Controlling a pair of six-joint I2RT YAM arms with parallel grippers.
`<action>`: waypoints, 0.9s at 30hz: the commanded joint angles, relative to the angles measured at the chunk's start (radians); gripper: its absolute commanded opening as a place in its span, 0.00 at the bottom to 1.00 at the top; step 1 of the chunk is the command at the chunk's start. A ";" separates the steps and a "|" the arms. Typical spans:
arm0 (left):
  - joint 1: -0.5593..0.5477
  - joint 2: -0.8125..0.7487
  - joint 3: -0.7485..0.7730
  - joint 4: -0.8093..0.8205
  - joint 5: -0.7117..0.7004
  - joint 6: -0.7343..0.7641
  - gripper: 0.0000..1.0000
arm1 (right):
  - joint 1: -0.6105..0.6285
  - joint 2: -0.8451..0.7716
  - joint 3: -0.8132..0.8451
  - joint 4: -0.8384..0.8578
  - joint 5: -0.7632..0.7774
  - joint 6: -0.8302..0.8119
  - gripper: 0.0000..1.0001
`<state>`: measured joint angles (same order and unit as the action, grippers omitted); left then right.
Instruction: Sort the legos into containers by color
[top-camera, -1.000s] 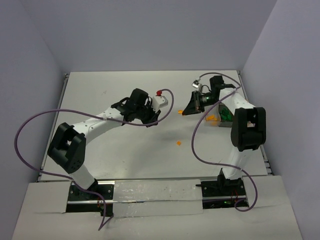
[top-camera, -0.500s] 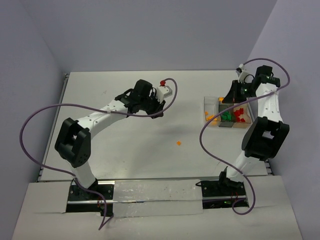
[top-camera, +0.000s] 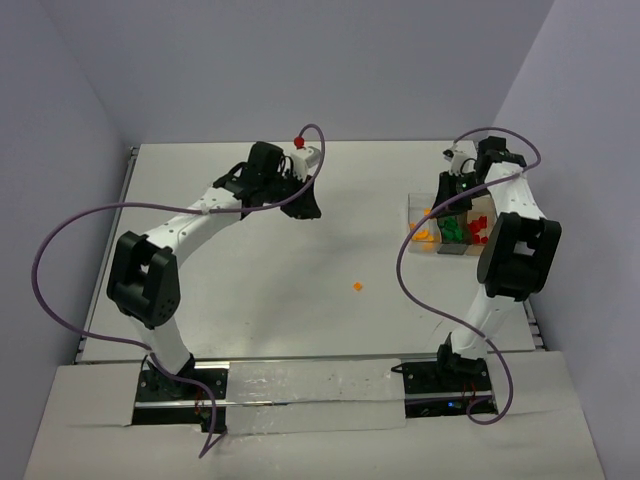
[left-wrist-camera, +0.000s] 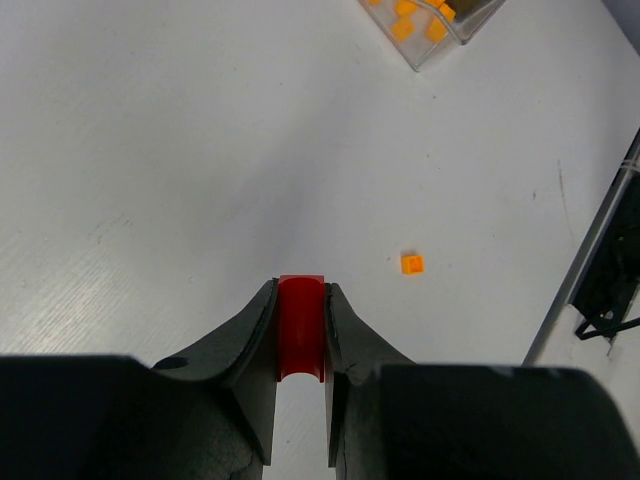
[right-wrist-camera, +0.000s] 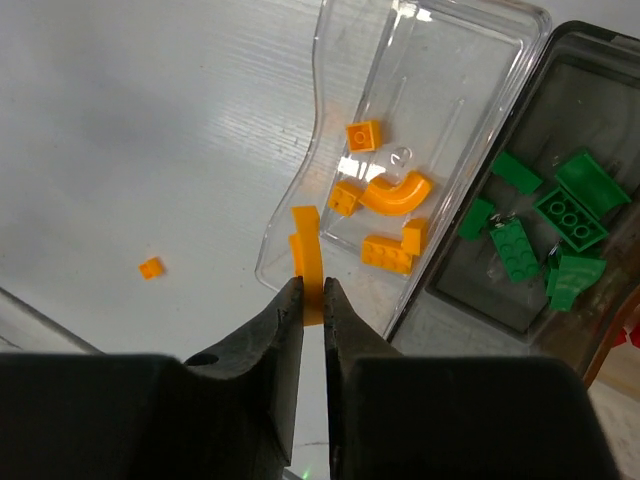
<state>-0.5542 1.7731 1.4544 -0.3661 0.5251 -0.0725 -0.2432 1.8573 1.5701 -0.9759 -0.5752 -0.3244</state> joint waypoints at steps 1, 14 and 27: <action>-0.010 -0.031 0.023 0.061 0.029 -0.055 0.00 | 0.035 0.011 -0.013 0.071 0.073 0.016 0.28; 0.046 -0.066 0.001 0.031 0.039 -0.073 0.00 | 0.189 -0.145 -0.098 0.062 0.036 -0.069 0.54; 0.191 -0.146 -0.042 0.026 0.088 -0.106 0.00 | 0.619 -0.248 -0.503 0.282 0.169 0.033 0.52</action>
<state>-0.3572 1.6866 1.4062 -0.3485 0.5927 -0.1808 0.3119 1.6334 1.1062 -0.7942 -0.4810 -0.3307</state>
